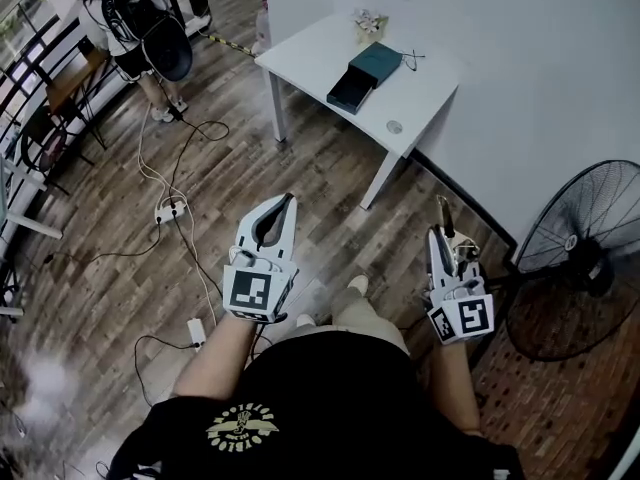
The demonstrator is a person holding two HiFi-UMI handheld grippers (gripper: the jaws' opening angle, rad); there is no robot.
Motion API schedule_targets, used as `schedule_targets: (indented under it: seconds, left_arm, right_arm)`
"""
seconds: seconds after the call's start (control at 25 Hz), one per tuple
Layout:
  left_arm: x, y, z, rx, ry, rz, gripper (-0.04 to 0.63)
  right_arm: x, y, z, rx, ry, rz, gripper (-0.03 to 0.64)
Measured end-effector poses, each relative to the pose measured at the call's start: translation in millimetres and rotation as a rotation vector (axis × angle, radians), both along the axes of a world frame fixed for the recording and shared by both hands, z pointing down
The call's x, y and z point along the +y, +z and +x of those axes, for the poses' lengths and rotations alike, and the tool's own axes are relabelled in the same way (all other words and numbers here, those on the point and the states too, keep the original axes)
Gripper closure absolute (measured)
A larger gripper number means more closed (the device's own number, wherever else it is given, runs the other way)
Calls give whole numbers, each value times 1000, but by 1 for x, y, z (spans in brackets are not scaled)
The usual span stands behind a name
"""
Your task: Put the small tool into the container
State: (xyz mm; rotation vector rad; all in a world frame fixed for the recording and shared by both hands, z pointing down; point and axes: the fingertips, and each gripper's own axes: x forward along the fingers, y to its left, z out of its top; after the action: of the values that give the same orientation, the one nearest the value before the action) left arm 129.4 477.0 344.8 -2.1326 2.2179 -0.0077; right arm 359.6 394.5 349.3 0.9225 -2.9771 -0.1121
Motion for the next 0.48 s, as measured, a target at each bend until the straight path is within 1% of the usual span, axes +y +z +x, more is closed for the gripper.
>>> schedule_targets:
  seconds: [0.2, 0.32, 0.48]
  left_arm:
    - [-17, 10, -15, 4, -30, -16, 589]
    - [-27, 19, -24, 2, -56, -32, 589]
    - [-45, 5, -25, -14, -51, 5, 589]
  right_arm:
    - [-26, 4, -10, -16, 3, -5, 575]
    - [-38, 7, -18, -14, -13, -6, 575]
    - [-58, 8, -28, -5, -31, -16, 575]
